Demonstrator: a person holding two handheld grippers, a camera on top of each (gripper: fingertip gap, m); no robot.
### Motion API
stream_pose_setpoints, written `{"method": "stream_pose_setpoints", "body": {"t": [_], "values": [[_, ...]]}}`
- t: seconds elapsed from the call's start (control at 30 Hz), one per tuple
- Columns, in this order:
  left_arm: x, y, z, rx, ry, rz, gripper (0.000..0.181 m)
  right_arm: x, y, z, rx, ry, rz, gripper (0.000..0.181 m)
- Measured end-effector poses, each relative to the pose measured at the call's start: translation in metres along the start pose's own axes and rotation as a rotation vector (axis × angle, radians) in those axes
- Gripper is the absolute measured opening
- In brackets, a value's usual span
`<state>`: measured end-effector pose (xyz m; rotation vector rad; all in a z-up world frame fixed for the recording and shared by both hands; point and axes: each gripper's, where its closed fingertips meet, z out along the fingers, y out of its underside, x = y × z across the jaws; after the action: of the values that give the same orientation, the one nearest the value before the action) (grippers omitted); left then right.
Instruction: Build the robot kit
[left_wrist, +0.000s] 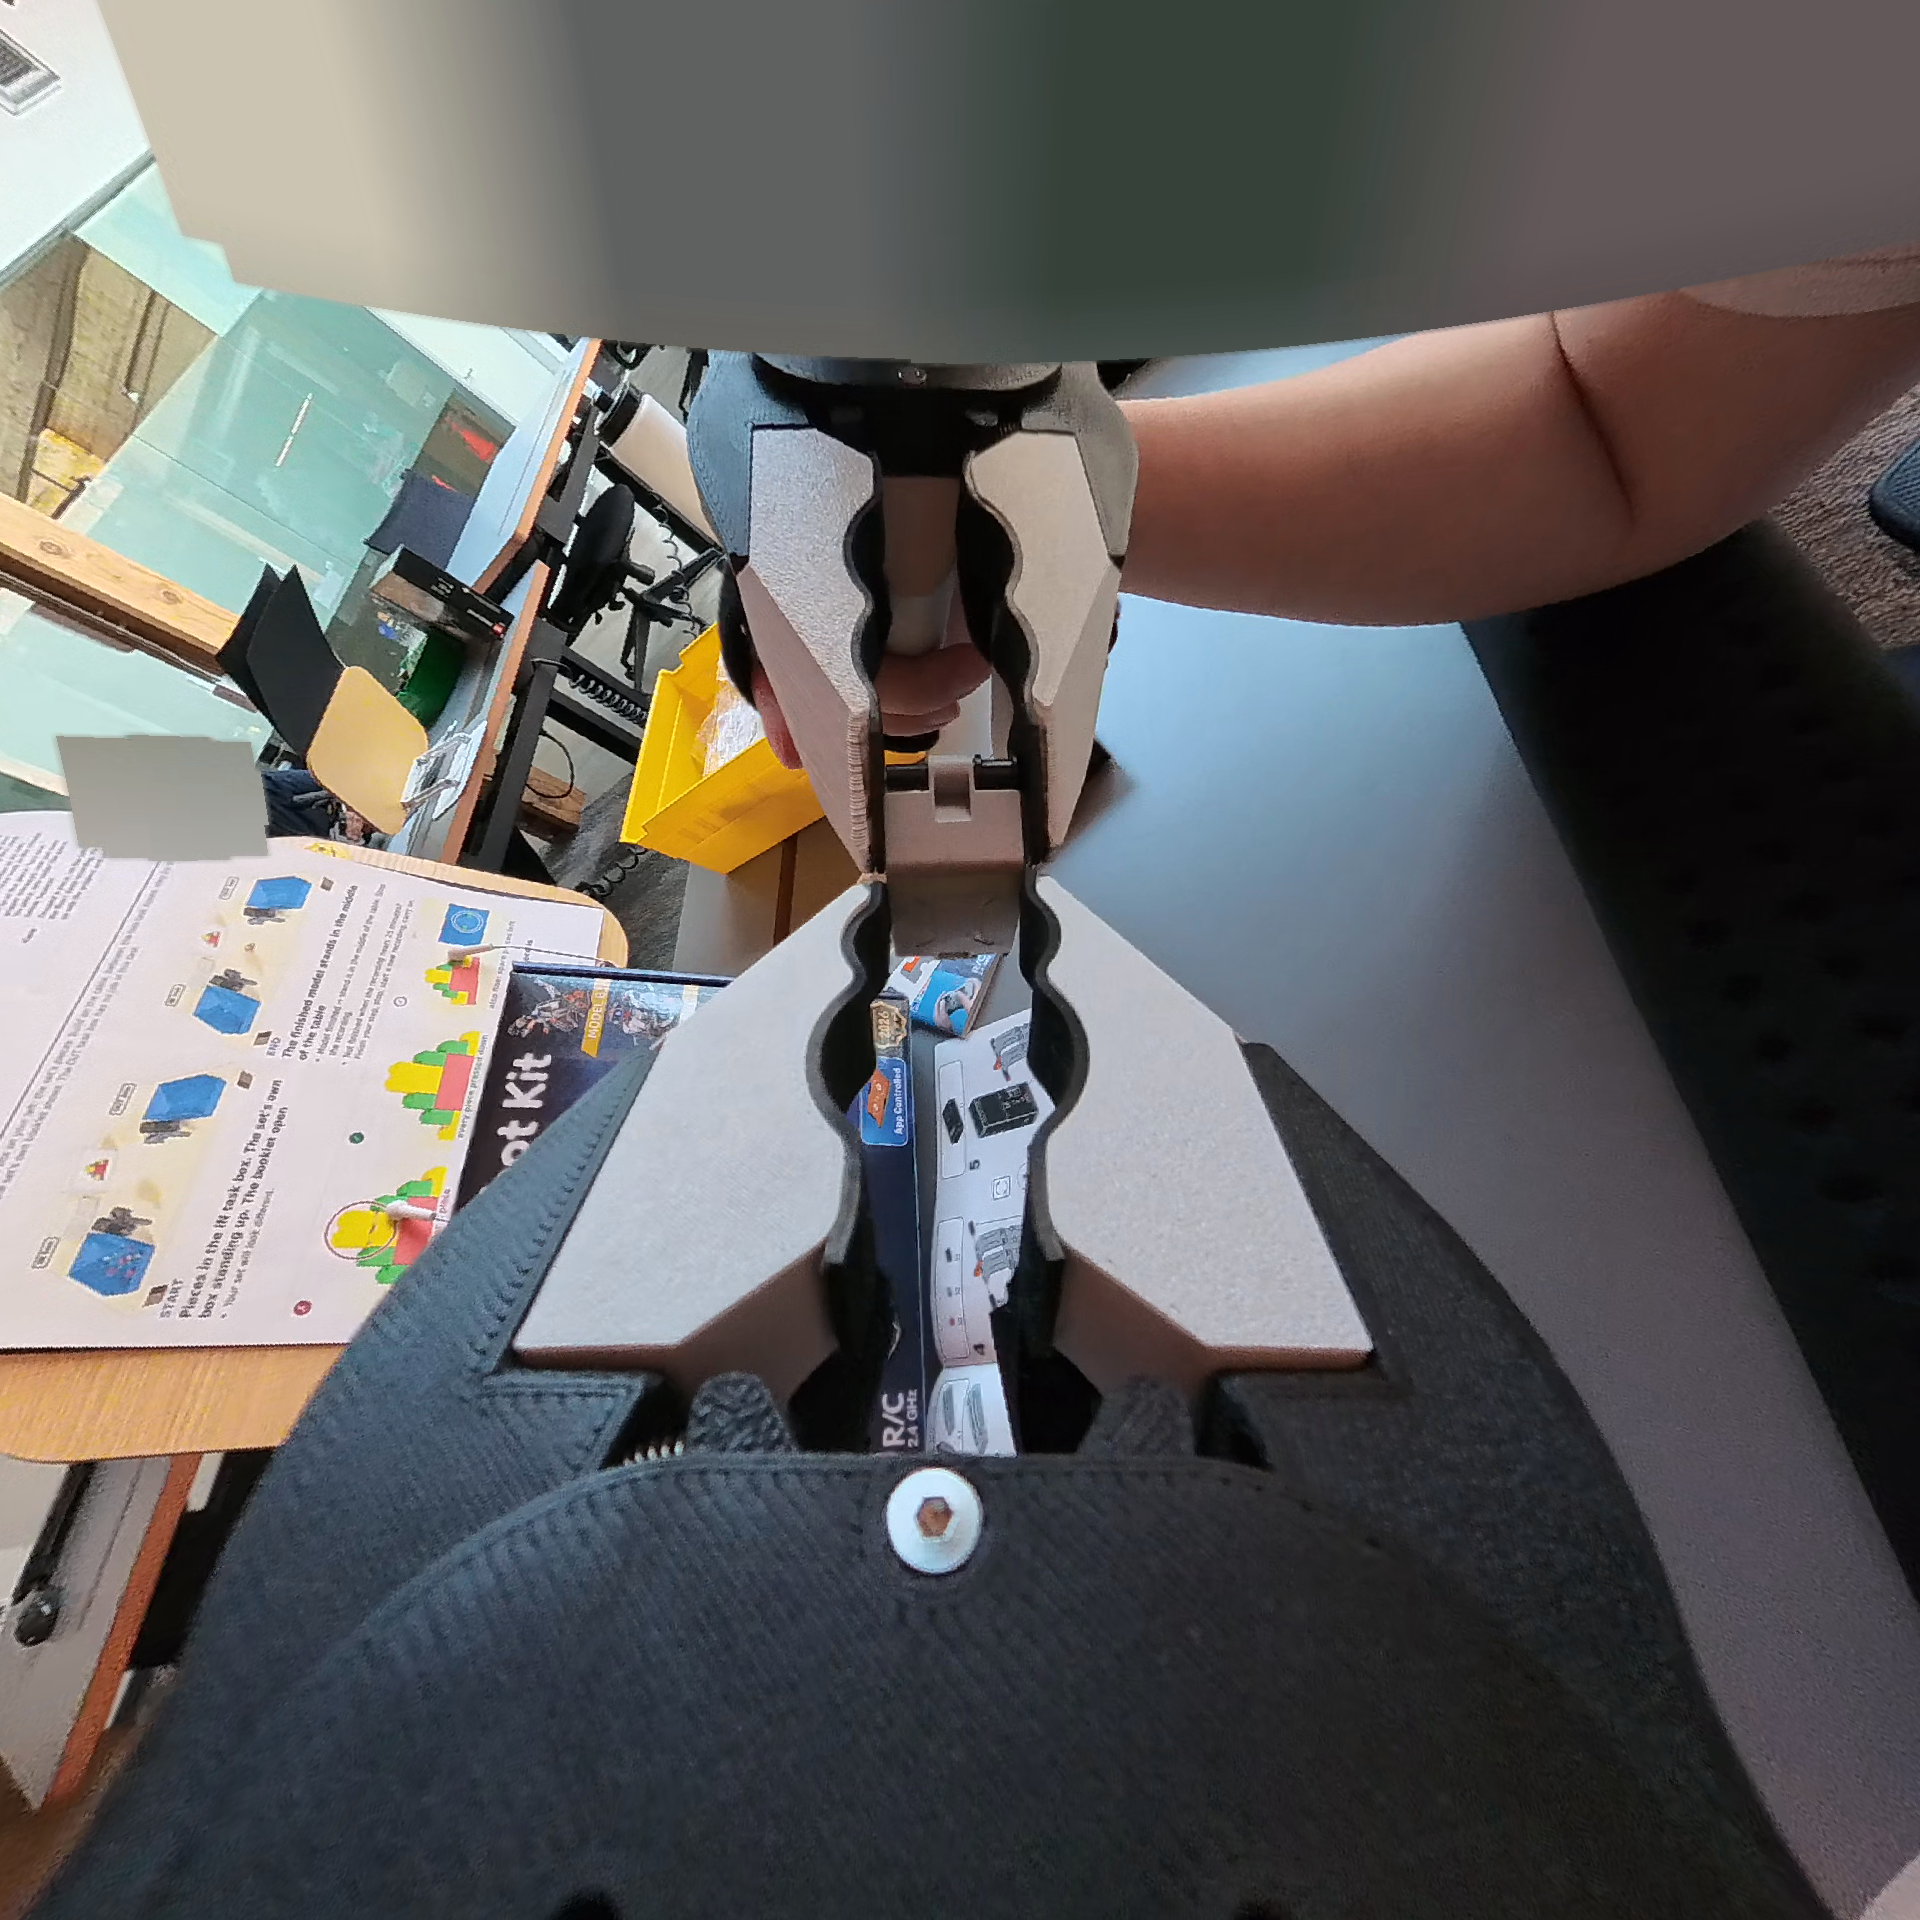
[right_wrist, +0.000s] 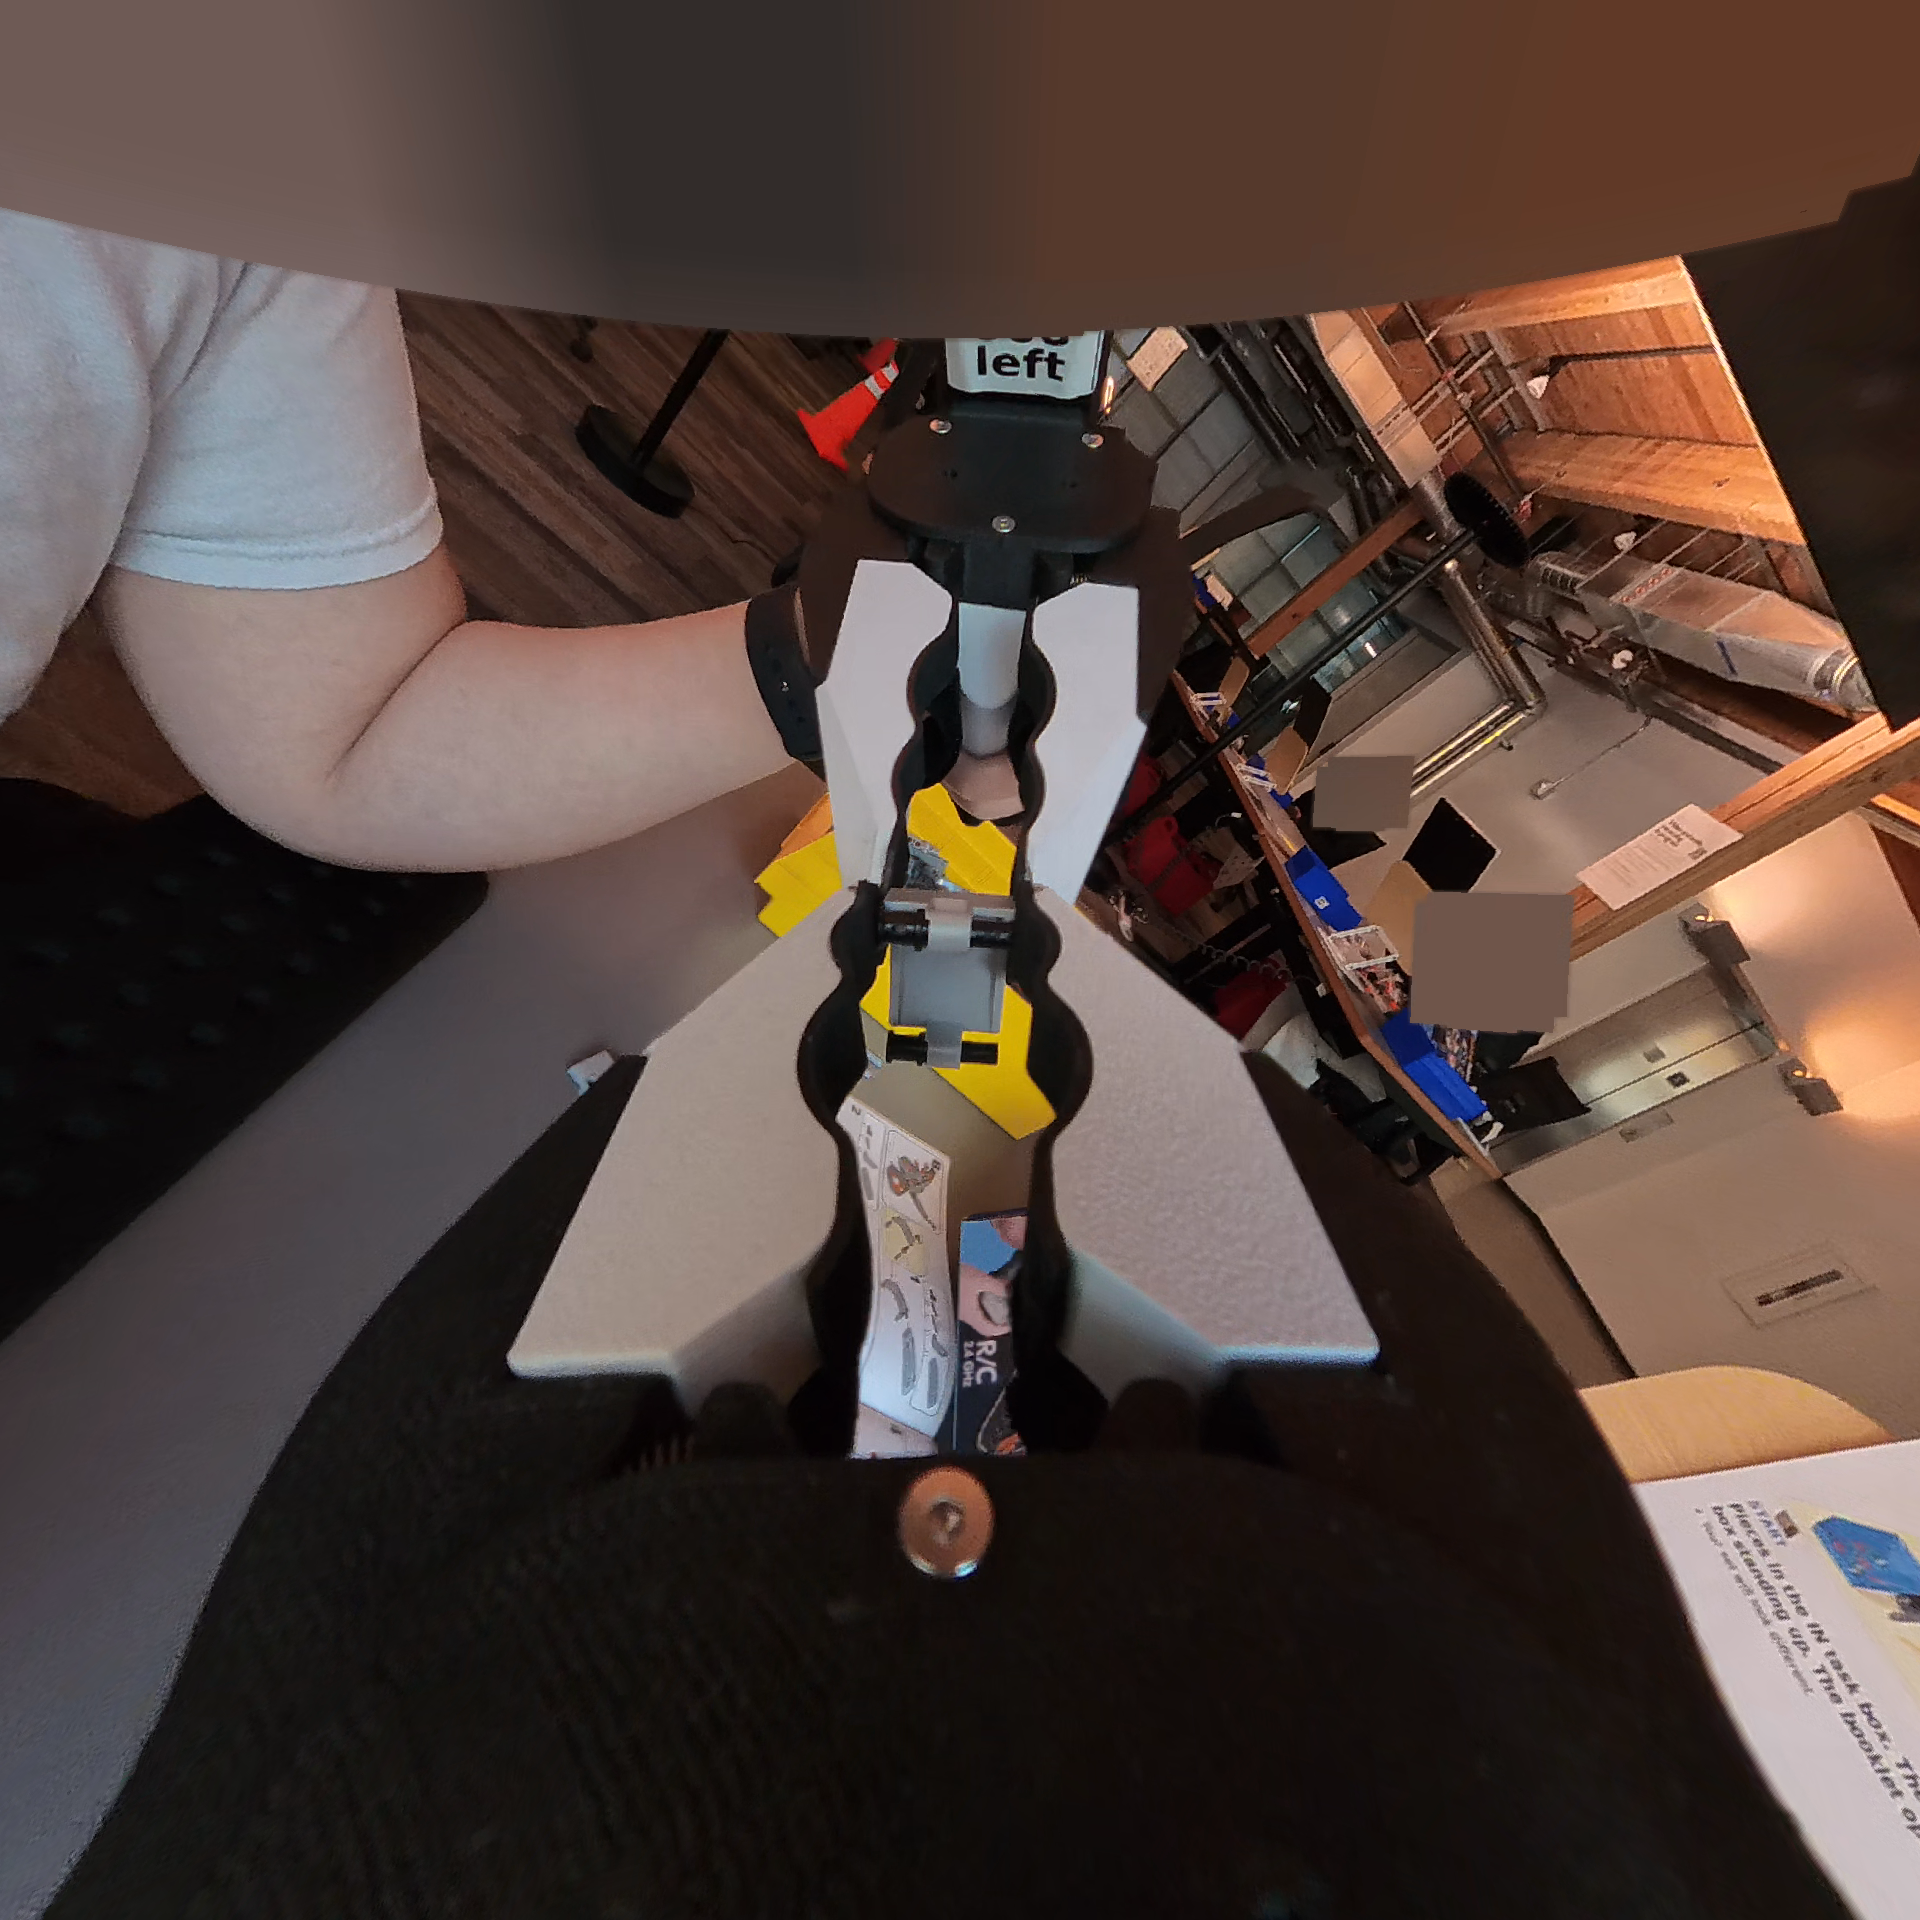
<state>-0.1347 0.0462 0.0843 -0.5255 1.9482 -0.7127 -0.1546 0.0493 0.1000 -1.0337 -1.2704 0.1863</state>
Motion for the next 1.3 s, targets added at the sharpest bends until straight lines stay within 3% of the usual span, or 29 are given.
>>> {"method": "stream_pose_setpoints", "body": {"t": [0.73,0.9,1.0,1.3], "values": [[0.0057,0.0024,0.0032,-0.043,0.016,0.035,0.023,-0.0045,0.0035,-0.0009,-0.044,-0.014,-0.062,0.024],[0.0006,0.0051,0.0003,-0.062,-0.015,0.021,0.023,0.0001,0.0043,0.0016,-0.021,-0.035,0.094,0.025],[0.0006,0.0055,-0.0001,-0.067,-0.018,0.025,0.023,0.0003,0.0041,0.0017,-0.035,-0.002,0.004,0.024],[0.0035,0.0025,0.0011,-0.079,-0.016,0.046,0.023,-0.0017,0.0033,-0.0012,-0.051,-0.014,-0.021,0.024]]}}
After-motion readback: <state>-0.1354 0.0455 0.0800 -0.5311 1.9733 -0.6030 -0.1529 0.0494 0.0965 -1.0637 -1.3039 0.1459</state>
